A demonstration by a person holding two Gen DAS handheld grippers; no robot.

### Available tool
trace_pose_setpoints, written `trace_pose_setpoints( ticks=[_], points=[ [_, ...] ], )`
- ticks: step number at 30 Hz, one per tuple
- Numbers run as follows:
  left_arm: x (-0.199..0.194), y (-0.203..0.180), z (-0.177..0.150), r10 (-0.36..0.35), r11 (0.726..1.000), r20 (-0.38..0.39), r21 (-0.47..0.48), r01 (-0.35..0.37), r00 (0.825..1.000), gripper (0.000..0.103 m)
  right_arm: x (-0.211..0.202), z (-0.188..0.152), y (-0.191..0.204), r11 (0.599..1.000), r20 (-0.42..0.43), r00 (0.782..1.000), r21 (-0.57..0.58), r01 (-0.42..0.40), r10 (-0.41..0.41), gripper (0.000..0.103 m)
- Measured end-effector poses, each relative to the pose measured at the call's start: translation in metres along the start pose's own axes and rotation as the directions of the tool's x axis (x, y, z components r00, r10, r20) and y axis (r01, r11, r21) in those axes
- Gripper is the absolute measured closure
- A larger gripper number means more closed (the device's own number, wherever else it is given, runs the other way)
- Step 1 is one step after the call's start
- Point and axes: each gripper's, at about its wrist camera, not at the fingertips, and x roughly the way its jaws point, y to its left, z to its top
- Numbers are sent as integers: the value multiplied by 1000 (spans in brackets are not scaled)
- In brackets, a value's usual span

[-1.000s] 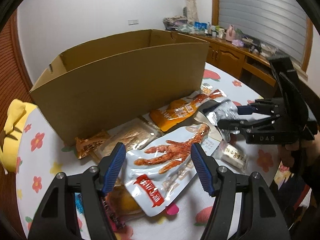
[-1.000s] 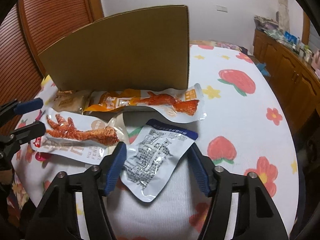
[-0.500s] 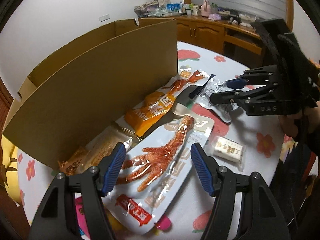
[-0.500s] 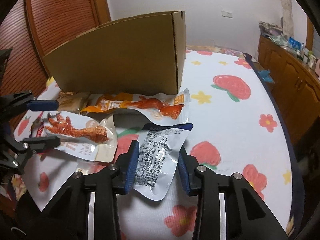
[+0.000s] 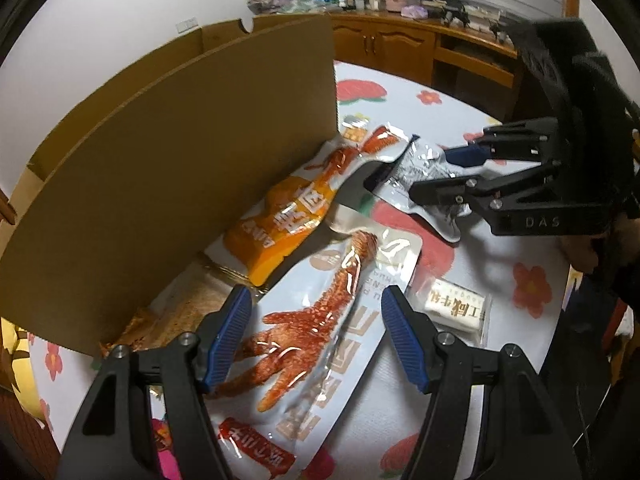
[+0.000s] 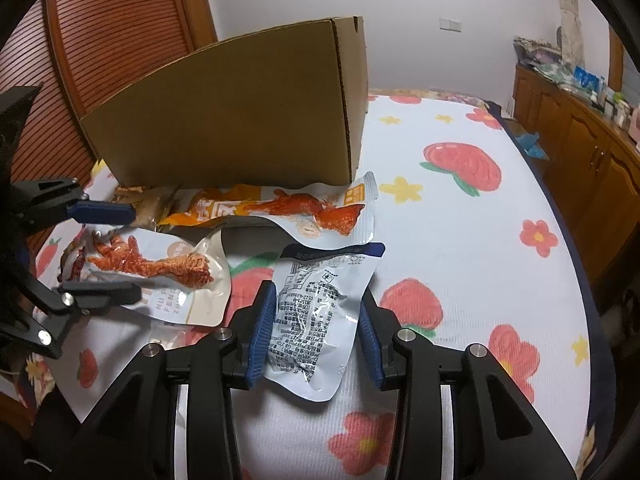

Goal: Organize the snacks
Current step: 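Grasp the chicken-feet snack packet with the left tool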

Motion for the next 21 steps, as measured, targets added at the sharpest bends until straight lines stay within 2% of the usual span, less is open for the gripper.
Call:
trace_pose_setpoints(
  ticks=[5,8,18,21],
  points=[
    [3,-5,1,-10,999,-25,37,11,1000,35,0,-1,-1,1000,1,1000,3,-4,4,64],
    [8,-6,3,-8,998,-36,54,10,999,29,0,-1,-2,1000,1,1000,7,-8,8,64],
    [20,-2,2,-24,998,-63,62,28,998,18,1,-1,-1,1000,3,1000,7,-7,7,64],
    [21,0,1,-31,998,-58,49,33,998,17,1,-1,-1,1000,2,1000,8,-7,7,64]
  ],
)
